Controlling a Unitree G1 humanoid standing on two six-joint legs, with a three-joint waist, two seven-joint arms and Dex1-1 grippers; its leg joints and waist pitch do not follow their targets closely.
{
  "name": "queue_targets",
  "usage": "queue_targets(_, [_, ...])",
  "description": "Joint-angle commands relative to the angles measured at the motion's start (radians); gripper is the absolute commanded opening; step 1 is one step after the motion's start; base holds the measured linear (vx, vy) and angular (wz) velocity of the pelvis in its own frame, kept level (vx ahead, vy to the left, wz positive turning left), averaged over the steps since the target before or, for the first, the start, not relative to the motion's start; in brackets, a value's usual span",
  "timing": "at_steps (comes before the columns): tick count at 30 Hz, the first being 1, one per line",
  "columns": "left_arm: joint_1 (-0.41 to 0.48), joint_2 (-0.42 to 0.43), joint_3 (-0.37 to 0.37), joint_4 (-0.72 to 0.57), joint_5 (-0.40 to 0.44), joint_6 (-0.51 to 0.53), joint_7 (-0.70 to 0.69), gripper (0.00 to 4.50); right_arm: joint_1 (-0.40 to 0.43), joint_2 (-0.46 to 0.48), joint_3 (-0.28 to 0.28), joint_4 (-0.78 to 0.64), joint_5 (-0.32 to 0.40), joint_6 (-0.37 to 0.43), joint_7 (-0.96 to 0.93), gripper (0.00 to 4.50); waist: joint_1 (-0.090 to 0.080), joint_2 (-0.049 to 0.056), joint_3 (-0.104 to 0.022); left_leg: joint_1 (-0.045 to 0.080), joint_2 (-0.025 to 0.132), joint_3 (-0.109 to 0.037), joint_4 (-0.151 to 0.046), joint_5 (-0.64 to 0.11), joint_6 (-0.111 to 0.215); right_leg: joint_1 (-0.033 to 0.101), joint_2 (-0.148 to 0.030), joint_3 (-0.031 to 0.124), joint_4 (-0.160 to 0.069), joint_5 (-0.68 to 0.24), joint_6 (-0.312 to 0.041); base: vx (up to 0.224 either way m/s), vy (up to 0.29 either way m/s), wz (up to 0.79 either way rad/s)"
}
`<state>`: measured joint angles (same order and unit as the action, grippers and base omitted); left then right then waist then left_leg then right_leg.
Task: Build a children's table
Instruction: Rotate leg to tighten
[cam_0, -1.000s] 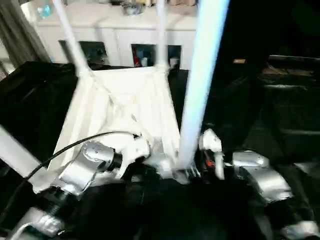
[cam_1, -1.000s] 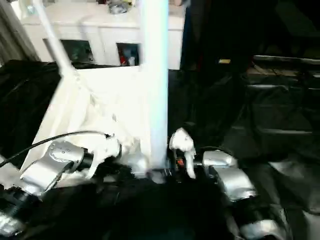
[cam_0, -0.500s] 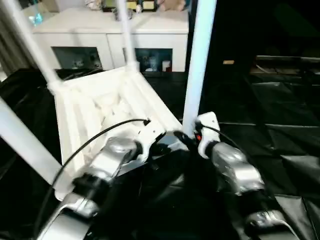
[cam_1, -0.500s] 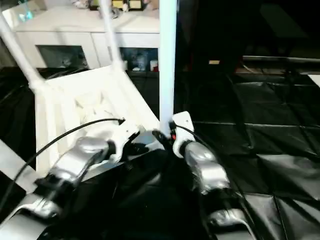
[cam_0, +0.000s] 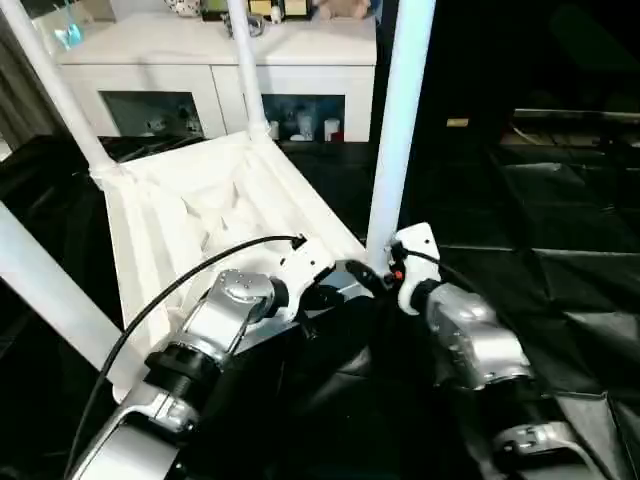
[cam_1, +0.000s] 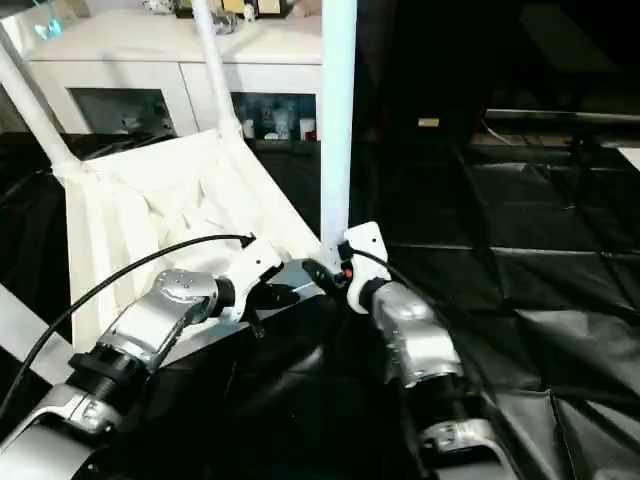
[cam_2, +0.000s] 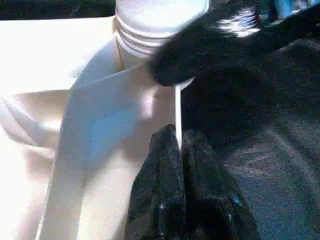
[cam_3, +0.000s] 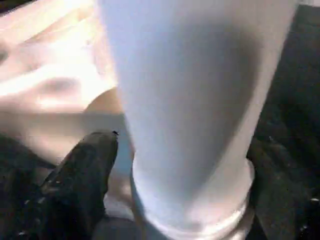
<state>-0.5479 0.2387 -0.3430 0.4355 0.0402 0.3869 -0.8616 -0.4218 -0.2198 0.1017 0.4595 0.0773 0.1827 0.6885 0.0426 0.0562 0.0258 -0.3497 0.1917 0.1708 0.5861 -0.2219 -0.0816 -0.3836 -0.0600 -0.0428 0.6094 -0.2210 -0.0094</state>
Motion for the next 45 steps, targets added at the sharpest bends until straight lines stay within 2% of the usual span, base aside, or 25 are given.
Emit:
queue_targets(1, [0.035,0.037,-0.035,0.026,0.013,0.018,-0.040,0.00,0.023,-0.044,0.058,-0.086,0.028,-0.033,0.169,3.89,0.004,-0.015,-0.043,-0.015,0.034,-0.012,-0.064,-0.053,0.079,0.052,-0.074,0.042,-0.066,0.018,-0.230,0.000,0.000,0.00])
queue_targets(2, [0.036,0.043,-0.030,0.022,0.007,0.015,-0.052,0.00,0.030,-0.061,0.058,-0.103,0.037,-0.031,0.200,3.89,0.008,-0.015,-0.045,-0.015,0.033,-0.012,-0.061,-0.035,0.088,0.056,-0.074,0.042,-0.061,0.056,-0.234,0.000,0.000,0.00])
queue_targets(3, [0.038,0.053,-0.026,0.018,-0.001,-0.001,-0.073,0.00,0.038,-0.082,0.058,-0.120,0.048,-0.033,0.237,3.89,0.010,-0.015,-0.045,-0.012,0.032,-0.009,-0.056,-0.015,0.117,0.052,-0.074,0.042,-0.056,0.130,-0.255,0.000,0.000,0.00])
queue_targets(6, [0.050,0.086,-0.024,-0.001,-0.023,-0.036,-0.143,0.00,0.053,-0.125,0.059,-0.143,0.065,-0.039,0.313,3.89,0.015,-0.017,-0.044,-0.012,0.033,-0.009,-0.056,-0.021,0.133,0.054,-0.076,0.040,-0.056,0.119,-0.263,0.000,0.000,0.00])
queue_targets(7, [0.056,0.097,-0.025,-0.014,-0.034,-0.040,-0.170,0.00,0.055,-0.135,0.060,-0.141,0.067,-0.040,0.330,3.89,0.016,-0.019,-0.042,-0.013,0.035,-0.010,-0.058,-0.039,0.132,0.055,-0.077,0.039,-0.059,0.079,-0.260,0.000,0.000,0.00])
queue_targets(8, [0.064,0.111,-0.025,-0.034,-0.047,-0.040,-0.201,0.00,0.057,-0.143,0.066,-0.140,0.067,-0.039,0.346,3.89,0.015,-0.016,-0.040,-0.009,0.037,-0.008,-0.060,-0.058,0.126,0.051,-0.078,0.039,-0.062,0.039,-0.260,0.000,0.000,0.00])
queue_targets(9, [0.068,0.116,-0.026,-0.042,-0.052,-0.044,-0.212,0.00,0.058,-0.144,0.069,-0.141,0.068,-0.036,0.351,3.89,0.015,-0.018,-0.039,-0.008,0.038,-0.008,-0.061,-0.066,0.122,0.050,-0.077,0.038,-0.063,0.019,-0.261,0.000,0.000,0.00])
queue_targets(10, [0.073,0.121,-0.025,-0.054,-0.059,-0.044,-0.223,0.00,0.059,-0.145,0.073,-0.142,0.070,-0.034,0.357,3.89,0.015,-0.017,-0.038,-0.008,0.038,-0.008,-0.063,-0.075,0.117,0.048,-0.077,0.038,-0.065,-0.004,-0.261,0.000,0.000,0.00])
queue_targets(11, [0.083,0.127,-0.022,-0.079,-0.075,-0.038,-0.241,0.00,0.062,-0.148,0.081,-0.143,0.077,-0.040,0.368,3.89,0.017,-0.016,-0.035,-0.004,0.043,-0.009,-0.067,-0.100,0.099,0.046,-0.078,0.040,-0.069,-0.059,-0.256,0.000,0.000,0.00])
queue_targets(12, [0.092,0.137,-0.024,-0.106,-0.091,-0.027,-0.265,0.00,0.063,-0.148,0.089,-0.140,0.076,-0.043,0.373,3.89,0.018,-0.016,-0.035,-0.003,0.042,-0.009,-0.068,-0.103,0.095,0.045,-0.078,0.040,-0.069,-0.067,-0.254,0.000,0.000,0.00])
queue_targets(16, [0.106,0.154,-0.026,-0.142,-0.108,-0.009,-0.292,0.00,0.059,-0.144,0.105,-0.125,0.060,-0.052,0.387,3.89,0.019,-0.015,-0.037,-0.003,0.042,-0.010,-0.067,-0.075,0.084,0.045,-0.076,0.041,-0.062,-0.021,-0.260,0.000,0.000,0.00])
queue_targets(17, [0.107,0.158,-0.024,-0.142,-0.109,-0.013,-0.295,0.00,0.055,-0.140,0.104,-0.122,0.066,-0.047,0.401,3.89,0.021,-0.017,-0.040,-0.002,0.040,-0.008,-0.062,-0.048,0.093,0.047,-0.076,0.042,-0.056,0.042,-0.270,0.000,0.000,0.00])
queue_targets(19, [0.106,0.161,-0.022,-0.142,-0.111,-0.013,-0.299,0.00,0.051,-0.136,0.101,-0.122,0.081,-0.031,0.420,3.89,0.023,-0.018,-0.042,-0.006,0.037,-0.008,-0.059,-0.019,0.105,0.050,-0.075,0.041,-0.051,0.099,-0.276,0.000,0.000,0.00])
queue_targets(20, [0.107,0.163,-0.021,-0.143,-0.112,-0.013,-0.300,0.00,0.050,-0.136,0.102,-0.122,0.085,-0.027,0.426,3.73,0.024,-0.019,-0.042,-0.007,0.036,-0.008,-0.058,-0.013,0.112,0.052,-0.075,0.040,-0.050,0.112,-0.276,0.000,0.000,0.00])
queue_targets(25, [0.112,0.174,-0.020,-0.152,-0.112,-0.003,-0.311,0.00,0.042,-0.141,0.108,-0.117,0.098,-0.011,0.434,3.37,0.024,-0.021,-0.043,-0.005,0.037,-0.008,-0.057,-0.008,0.118,0.052,-0.075,0.038,-0.049,0.101,-0.276,0.000,0.000,0.00])
queue_targets(30, [0.120,0.188,-0.020,-0.168,-0.118,0.012,-0.335,0.00,0.042,-0.149,0.106,-0.112,0.104,-0.010,0.464,2.89,0.026,-0.018,-0.043,-0.005,0.038,-0.008,-0.056,-0.014,0.114,0.052,-0.075,0.038,-0.049,0.090,-0.277,0.000,0.000,0.00])
queue_targets(32, [0.124,0.197,-0.021,-0.170,-0.119,0.011,-0.344,0.00,0.038,-0.145,0.106,-0.101,0.104,-0.011,0.465,2.80,0.026,-0.012,-0.043,-0.006,0.037,-0.009,-0.055,-0.017,0.111,0.052,-0.076,0.037,-0.048,0.089,-0.280,0.000,0.000,0.00])
queue_targets(39, [0.123,0.214,-0.020,-0.169,-0.116,0.012,-0.353,0.00,0.034,-0.131,0.109,-0.086,0.099,-0.018,0.456,2.68,0.026,-0.012,-0.046,-0.006,0.036,-0.010,-0.053,-0.005,0.113,0.054,-0.074,0.036,-0.044,0.127,-0.288,0.000,0.000,0.00])
queue_targets(41, [0.125,0.216,-0.021,-0.169,-0.115,0.016,-0.354,0.00,0.039,-0.121,0.109,-0.084,0.095,-0.023,0.445,2.67,0.025,-0.001,-0.045,-0.005,0.036,-0.011,-0.053,-0.021,0.103,0.054,-0.074,0.035,-0.046,0.113,-0.289,0.000,0.000,0.00])
queue_targets(42, [0.125,0.216,-0.021,-0.169,-0.115,0.016,-0.354,0.00,0.039,-0.121,0.109,-0.084,0.095,-0.023,0.445,2.67,0.024,-0.004,-0.045,-0.005,0.037,-0.010,-0.054,-0.024,0.102,0.054,-0.073,0.035,-0.047,0.113,-0.289,0.000,0.000,0.00])
queue_targets(44, [0.125,0.211,-0.022,-0.159,-0.111,0.016,-0.344,0.00,0.044,-0.101,0.103,-0.072,0.081,-0.033,0.395,2.67,0.023,0.005,-0.044,-0.004,0.037,-0.011,-0.055,-0.042,0.089,0.053,-0.074,0.035,-0.047,0.095,-0.290,0.000,0.000,0.00])
queue_targets(45, [0.125,0.209,-0.021,-0.156,-0.110,0.015,-0.339,0.00,0.044,-0.096,0.101,-0.068,0.075,-0.037,0.379,2.66,0.021,0.003,-0.044,-0.003,0.037,-0.010,-0.056,-0.051,0.086,0.052,-0.074,0.035,-0.050,0.088,-0.290,0.000,0.000,0.00])
